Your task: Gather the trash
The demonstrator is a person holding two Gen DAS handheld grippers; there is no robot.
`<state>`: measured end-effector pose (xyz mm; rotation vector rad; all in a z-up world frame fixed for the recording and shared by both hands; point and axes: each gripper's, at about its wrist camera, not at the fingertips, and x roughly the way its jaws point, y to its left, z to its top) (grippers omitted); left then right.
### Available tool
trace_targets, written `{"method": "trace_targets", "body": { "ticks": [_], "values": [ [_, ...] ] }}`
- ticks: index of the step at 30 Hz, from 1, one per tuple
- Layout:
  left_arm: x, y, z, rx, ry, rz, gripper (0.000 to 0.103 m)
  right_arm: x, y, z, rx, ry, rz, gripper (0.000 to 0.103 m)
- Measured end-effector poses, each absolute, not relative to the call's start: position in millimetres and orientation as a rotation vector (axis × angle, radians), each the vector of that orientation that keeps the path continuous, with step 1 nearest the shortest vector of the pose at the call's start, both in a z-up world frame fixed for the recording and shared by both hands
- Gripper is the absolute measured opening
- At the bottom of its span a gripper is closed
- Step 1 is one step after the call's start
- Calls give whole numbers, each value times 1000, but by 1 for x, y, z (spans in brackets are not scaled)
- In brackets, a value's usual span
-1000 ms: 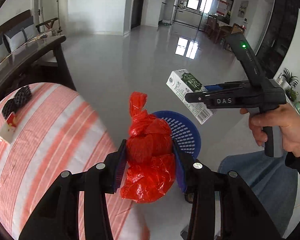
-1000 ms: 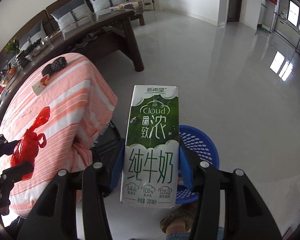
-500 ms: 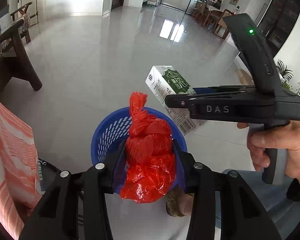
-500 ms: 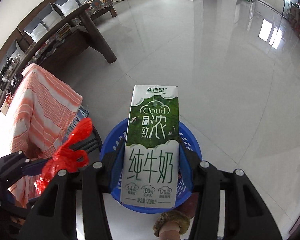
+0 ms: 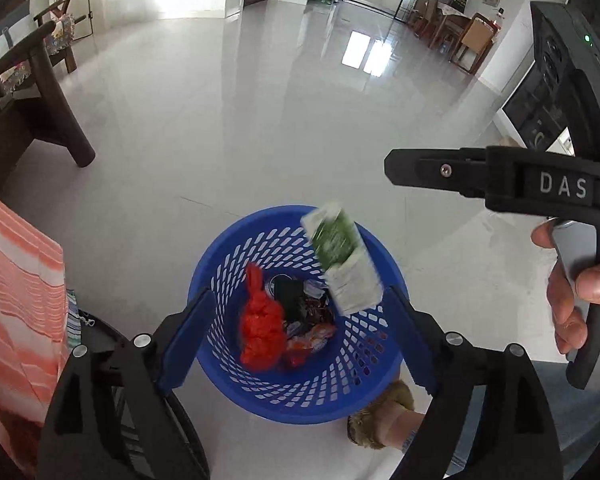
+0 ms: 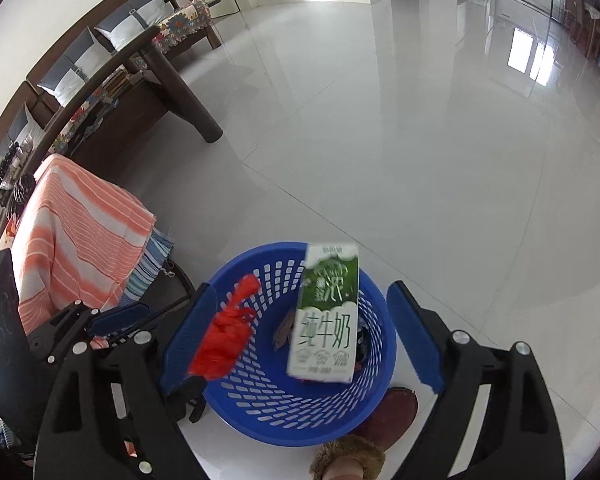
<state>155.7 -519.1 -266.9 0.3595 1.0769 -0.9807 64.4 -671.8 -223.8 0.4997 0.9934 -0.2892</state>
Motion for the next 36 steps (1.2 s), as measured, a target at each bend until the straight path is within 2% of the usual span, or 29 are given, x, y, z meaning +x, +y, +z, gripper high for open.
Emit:
{"method": "trace_targets", "body": {
  "ticks": [2,4,6,11,16,21,25,31,36],
  "values": [
    [150,-504,-248,310,1054,-986,85,62,-670,-213,474,937,-324,90],
    [140,-481,-228,261,1010,-1005,92,59,-663,-197,396,869,-359,98],
    [122,-454,-204,223,968,-1030,97,60,-651,-182,299,823,-388,98],
    [75,-373,-168,281,891,-1082,98,58,-603,-151,196,741,-359,98],
    [71,-260,-150,357,833,-958,98,58,-510,-135,210,711,-149,98],
    [130,-155,-138,392,818,-746,98,83,-380,-136,117,787,115,98],
    [196,-111,-114,364,769,-673,98,109,-297,-136,-18,838,255,98],
    [282,-118,-108,372,760,-686,98,150,-241,-167,-77,957,320,98],
    [333,-153,-130,418,805,-688,97,148,-234,-170,-113,942,295,99]
  ]
}}
